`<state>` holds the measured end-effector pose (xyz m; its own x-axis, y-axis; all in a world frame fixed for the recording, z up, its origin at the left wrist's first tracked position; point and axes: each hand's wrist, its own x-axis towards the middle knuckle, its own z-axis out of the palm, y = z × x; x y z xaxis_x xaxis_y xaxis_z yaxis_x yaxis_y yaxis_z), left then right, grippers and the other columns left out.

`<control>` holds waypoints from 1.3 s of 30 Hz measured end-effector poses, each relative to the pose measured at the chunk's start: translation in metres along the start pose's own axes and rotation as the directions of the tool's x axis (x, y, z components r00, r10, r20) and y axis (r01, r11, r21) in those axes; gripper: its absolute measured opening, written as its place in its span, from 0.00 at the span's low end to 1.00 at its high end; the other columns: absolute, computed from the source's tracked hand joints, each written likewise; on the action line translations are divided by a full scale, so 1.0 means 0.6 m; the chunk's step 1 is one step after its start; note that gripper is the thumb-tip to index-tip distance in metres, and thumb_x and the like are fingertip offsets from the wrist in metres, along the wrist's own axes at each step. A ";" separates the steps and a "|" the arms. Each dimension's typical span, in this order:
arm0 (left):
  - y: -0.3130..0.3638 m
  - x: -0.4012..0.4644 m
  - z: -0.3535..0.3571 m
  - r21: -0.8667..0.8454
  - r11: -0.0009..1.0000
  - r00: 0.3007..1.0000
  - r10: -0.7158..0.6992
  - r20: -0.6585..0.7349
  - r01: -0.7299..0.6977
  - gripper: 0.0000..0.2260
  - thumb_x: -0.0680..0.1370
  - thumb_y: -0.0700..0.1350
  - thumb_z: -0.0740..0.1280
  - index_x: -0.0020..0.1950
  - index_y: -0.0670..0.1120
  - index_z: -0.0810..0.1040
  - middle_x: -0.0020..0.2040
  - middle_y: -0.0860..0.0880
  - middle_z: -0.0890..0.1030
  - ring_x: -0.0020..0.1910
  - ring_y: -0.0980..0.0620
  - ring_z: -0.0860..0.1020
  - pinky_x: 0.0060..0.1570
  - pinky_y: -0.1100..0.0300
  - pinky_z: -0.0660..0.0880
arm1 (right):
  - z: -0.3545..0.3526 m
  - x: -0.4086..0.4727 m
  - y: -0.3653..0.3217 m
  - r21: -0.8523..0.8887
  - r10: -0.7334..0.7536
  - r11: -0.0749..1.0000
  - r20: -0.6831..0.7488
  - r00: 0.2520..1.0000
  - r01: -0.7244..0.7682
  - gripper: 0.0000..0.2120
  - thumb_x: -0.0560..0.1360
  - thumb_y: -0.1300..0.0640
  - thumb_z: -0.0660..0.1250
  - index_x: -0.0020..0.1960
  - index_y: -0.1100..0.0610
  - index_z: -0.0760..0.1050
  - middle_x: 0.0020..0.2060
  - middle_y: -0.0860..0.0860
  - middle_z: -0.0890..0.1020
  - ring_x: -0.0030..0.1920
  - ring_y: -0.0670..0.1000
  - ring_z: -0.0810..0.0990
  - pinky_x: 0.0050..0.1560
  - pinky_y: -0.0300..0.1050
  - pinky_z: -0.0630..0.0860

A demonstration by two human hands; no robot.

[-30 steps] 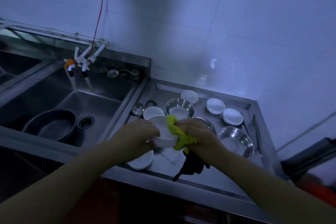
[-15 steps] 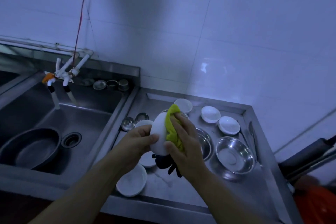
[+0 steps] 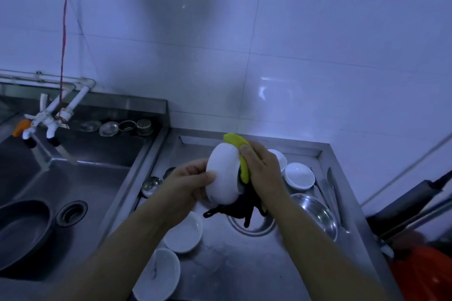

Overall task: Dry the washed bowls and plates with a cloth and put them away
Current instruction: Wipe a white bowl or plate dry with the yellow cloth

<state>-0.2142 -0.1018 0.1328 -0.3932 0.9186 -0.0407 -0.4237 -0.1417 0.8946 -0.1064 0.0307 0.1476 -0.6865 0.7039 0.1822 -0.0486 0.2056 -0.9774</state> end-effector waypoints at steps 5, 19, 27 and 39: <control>-0.024 0.030 0.002 -0.166 0.986 0.999 0.012 -0.038 -0.018 0.11 0.74 0.38 0.64 0.53 0.41 0.83 0.50 0.40 0.83 0.47 0.47 0.82 0.44 0.57 0.80 | -0.015 -0.005 0.029 -0.268 -0.155 0.958 -0.170 0.973 0.106 0.14 0.79 0.51 0.59 0.59 0.50 0.79 0.50 0.43 0.79 0.54 0.44 0.75 0.57 0.33 0.67; -0.003 0.063 -0.015 -0.284 0.958 0.999 -0.045 0.001 0.043 0.13 0.72 0.39 0.61 0.50 0.40 0.84 0.48 0.42 0.84 0.46 0.49 0.83 0.43 0.60 0.80 | -0.042 -0.030 0.045 -0.729 -0.606 0.529 0.035 0.795 0.435 0.14 0.78 0.56 0.61 0.59 0.59 0.80 0.55 0.55 0.79 0.53 0.55 0.71 0.57 0.51 0.71; 0.042 0.055 -0.018 -0.299 0.951 0.994 -0.100 -0.040 0.083 0.14 0.70 0.39 0.62 0.54 0.37 0.77 0.44 0.42 0.84 0.41 0.51 0.83 0.40 0.61 0.81 | 0.038 -0.039 0.002 -0.569 -0.475 0.760 -0.156 0.866 0.314 0.16 0.77 0.52 0.59 0.60 0.56 0.79 0.56 0.48 0.75 0.58 0.49 0.70 0.63 0.39 0.67; 0.063 0.017 0.000 -0.534 0.832 0.973 -0.220 -0.064 0.153 0.14 0.81 0.40 0.56 0.64 0.38 0.72 0.47 0.44 0.82 0.43 0.52 0.82 0.46 0.61 0.78 | 0.125 -0.049 0.001 -0.747 -0.670 0.542 -0.107 0.735 0.385 0.17 0.81 0.50 0.57 0.63 0.57 0.77 0.64 0.58 0.74 0.63 0.61 0.71 0.62 0.59 0.68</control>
<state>-0.2340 -0.0980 0.1661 -0.3418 0.9016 -0.2651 -0.8480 -0.1743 0.5006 -0.1410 -0.0408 0.1334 -0.3945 0.4521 0.8000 0.2514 0.8905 -0.3793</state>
